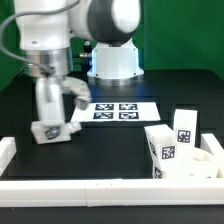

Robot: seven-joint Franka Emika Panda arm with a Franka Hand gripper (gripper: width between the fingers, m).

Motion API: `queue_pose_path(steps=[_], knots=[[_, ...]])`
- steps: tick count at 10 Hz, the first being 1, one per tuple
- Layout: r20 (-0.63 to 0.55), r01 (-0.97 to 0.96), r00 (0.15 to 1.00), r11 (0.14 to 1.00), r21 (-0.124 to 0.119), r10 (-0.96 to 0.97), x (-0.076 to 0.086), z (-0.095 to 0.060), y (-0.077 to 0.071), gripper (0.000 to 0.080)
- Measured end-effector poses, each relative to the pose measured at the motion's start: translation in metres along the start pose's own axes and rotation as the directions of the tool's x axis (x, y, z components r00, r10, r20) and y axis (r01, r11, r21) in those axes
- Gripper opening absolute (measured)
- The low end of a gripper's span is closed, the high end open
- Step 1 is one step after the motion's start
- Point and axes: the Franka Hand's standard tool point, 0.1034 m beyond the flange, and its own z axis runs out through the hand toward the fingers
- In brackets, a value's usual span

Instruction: Assemble stool

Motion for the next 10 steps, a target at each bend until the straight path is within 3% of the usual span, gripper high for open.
queue_pose_path(steps=[1,2,3,6,7,8,9,10], knots=[[0.005,0.205,0.979,0.978,0.025,-0.205,-0.011,-0.012,-0.007,0.0331],[0.008,0.334,0.942,0.942,0.031,-0.334,-0.016,-0.015,-0.007,0.0331],[0.011,0.488,0.873,0.873,0.027,-0.488,-0.021,-0.016,-0.01,0.0331],[0.003,0.621,0.783,0.783,0.023,-0.622,-0.017,-0.015,-0.008,0.0333],[-0.002,0.711,0.703,0.703,0.018,-0.712,-0.018,-0.015,-0.008,0.0333],[-0.002,0.849,0.529,0.529,0.002,-0.849,-0.023,-0.012,-0.009,0.0333],[0.001,0.905,0.425,0.425,0.0,-0.905,-0.025,-0.01,-0.005,0.0333],[0.004,0.926,0.377,0.377,-0.002,-0.926,-0.023,-0.009,-0.002,0.0333]])
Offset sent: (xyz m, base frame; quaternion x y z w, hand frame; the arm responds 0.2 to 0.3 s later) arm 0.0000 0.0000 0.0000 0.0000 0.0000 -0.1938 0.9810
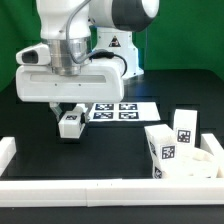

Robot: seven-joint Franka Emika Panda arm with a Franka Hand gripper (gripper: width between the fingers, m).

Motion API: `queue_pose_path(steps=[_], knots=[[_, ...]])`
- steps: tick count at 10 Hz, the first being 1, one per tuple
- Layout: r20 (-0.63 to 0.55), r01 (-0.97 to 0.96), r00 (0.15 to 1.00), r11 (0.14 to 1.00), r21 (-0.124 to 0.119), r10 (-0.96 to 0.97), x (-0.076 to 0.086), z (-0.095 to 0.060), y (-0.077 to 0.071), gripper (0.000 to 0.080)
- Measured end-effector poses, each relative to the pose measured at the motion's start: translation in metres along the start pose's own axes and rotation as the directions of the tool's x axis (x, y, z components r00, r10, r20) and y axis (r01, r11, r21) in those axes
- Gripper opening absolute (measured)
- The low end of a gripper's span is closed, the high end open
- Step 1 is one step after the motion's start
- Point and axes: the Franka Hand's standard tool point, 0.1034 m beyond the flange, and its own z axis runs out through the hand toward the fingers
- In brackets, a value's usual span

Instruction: Assemble stool

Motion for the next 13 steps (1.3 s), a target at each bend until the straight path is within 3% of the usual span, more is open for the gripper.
queue_pose_path(steps=[3,6,8,9,10,11,13], knots=[[0.003,0.0,1.0,1.0,-0.001,0.0,-0.001,0.002,0.002,0.0333],[0.024,-0.014,1.0,1.0,-0.018,0.014,-0.011,0.019,0.014,0.0333],[0.05,-0.025,0.998,1.0,-0.004,0.025,-0.012,0.02,0.011,0.0342],[0.071,-0.037,0.997,0.999,0.006,0.037,-0.013,0.018,0.009,0.0513],[0.141,-0.049,0.989,0.998,0.034,0.044,-0.004,0.005,0.007,0.062],[0.24,-0.054,0.97,0.998,0.042,0.043,0.005,-0.007,0.01,0.0641],[0.424,-0.078,0.904,0.996,0.037,0.055,0.036,-0.021,0.019,0.0641]])
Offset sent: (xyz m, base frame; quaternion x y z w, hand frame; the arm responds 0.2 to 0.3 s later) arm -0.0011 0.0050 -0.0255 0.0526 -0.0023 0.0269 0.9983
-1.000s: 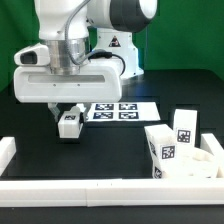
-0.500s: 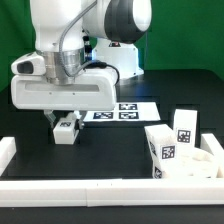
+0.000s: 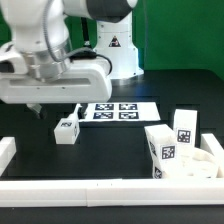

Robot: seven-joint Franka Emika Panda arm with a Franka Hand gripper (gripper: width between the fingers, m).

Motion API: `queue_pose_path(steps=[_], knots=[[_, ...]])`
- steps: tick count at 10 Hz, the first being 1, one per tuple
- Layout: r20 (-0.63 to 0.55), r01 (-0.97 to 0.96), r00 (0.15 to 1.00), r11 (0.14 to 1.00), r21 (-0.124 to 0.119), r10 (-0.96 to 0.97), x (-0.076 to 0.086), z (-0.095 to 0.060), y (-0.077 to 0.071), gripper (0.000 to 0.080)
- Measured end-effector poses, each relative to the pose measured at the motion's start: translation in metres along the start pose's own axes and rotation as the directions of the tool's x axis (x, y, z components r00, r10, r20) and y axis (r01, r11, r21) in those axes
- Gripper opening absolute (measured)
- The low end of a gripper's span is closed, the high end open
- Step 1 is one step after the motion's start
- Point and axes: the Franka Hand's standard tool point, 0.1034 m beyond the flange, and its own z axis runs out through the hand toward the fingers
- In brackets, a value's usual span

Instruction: Assemble stool

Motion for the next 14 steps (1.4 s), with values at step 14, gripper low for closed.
queue_pose_path(steps=[14], knots=[[0.533,-0.091,0.842,0.996,-0.011,0.083,-0.017,0.056,-0.004,0.0649]])
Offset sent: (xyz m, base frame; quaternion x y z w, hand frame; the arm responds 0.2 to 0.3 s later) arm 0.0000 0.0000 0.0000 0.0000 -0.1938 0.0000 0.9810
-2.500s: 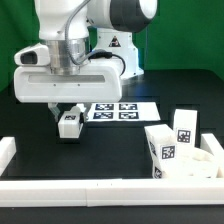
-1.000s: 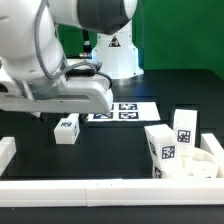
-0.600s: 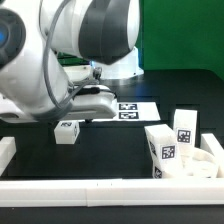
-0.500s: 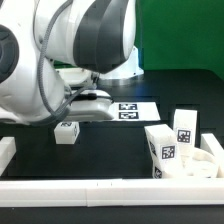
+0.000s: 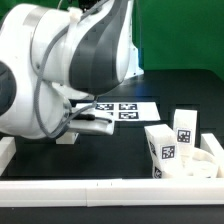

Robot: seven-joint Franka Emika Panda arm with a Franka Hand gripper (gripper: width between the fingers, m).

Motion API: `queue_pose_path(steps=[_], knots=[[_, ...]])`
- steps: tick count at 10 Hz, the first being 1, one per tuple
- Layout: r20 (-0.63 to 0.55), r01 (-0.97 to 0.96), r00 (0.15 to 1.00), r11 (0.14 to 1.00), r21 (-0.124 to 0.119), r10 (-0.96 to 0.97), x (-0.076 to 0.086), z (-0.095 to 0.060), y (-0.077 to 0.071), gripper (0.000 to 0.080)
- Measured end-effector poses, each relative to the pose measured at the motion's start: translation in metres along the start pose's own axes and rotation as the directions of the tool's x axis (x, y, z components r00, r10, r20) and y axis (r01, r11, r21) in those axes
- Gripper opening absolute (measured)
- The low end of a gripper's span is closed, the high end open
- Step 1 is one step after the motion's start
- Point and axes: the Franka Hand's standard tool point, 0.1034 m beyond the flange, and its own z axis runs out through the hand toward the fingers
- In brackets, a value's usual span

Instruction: Assemble stool

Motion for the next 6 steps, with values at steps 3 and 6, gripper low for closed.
queue_pose_path(steps=[3,6], knots=[[-0.004,-0.001,1.0,1.0,0.001,0.001,-0.0001,-0.0012,0.0009,0.0626],[-0.039,-0.002,0.999,1.0,-0.001,0.001,-0.0003,-0.0095,-0.0008,0.033]])
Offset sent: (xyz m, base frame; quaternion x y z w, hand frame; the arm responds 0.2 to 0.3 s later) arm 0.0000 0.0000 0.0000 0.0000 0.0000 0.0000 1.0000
